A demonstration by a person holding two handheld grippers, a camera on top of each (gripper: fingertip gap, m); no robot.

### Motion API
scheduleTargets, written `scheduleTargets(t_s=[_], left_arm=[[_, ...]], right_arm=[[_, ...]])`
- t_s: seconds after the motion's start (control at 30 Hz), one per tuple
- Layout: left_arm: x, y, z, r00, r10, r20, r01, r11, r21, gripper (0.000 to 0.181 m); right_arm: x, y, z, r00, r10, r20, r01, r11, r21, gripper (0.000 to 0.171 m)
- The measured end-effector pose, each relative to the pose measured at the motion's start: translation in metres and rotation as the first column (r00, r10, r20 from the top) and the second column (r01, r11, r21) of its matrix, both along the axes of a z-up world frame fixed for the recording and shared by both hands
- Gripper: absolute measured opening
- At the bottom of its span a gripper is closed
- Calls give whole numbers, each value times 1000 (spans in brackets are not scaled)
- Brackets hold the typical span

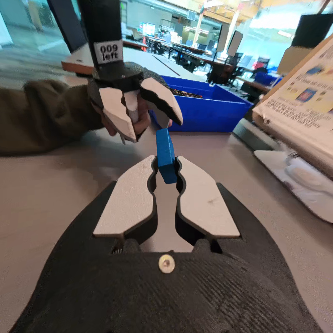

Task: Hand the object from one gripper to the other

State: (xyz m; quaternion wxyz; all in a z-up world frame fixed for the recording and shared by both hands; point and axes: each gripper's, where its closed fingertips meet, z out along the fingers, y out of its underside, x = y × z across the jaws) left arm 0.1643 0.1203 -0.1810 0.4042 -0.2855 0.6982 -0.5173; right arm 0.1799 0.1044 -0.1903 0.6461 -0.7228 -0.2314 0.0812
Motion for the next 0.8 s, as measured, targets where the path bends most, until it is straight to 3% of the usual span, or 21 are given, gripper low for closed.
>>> scheduleTargets(t_s=[0.13,0.23,0.43,0.5,0.57,0.63,0.73,0.8], left_arm=[[3,2,-9,999,31,43,-37,990,138,36],[0,-4,-10,1000,-25,17,23,993,112,20],[3,-6,-12,984,-100,-149,69,978,-198,17],[7,-2,-11,972,-112,-208,34,938,-346,17],[8,3,-7,956,-155,-249,16,875,-483,17],[9,10,-2,953,-167,-252,-8,818,-574,17],[5,17,5,977,-126,-169,18,850,-527,16],[2,18,4,987,-96,-127,31,899,-436,16]], right_arm=[[-7,-6,7,974,104,-203,-111,994,-23,17],[-8,-10,11,962,130,-239,-139,990,-19,18],[-3,-9,16,961,112,-251,-104,994,46,19],[2,-8,19,980,74,-184,-55,993,104,38],[6,-7,21,998,14,-66,-2,985,172,47],[10,-2,17,997,-53,-59,62,987,151,55],[4,7,7,930,-10,-368,-11,998,-55,66],[1,10,0,766,-28,-642,-118,976,-183,66]])
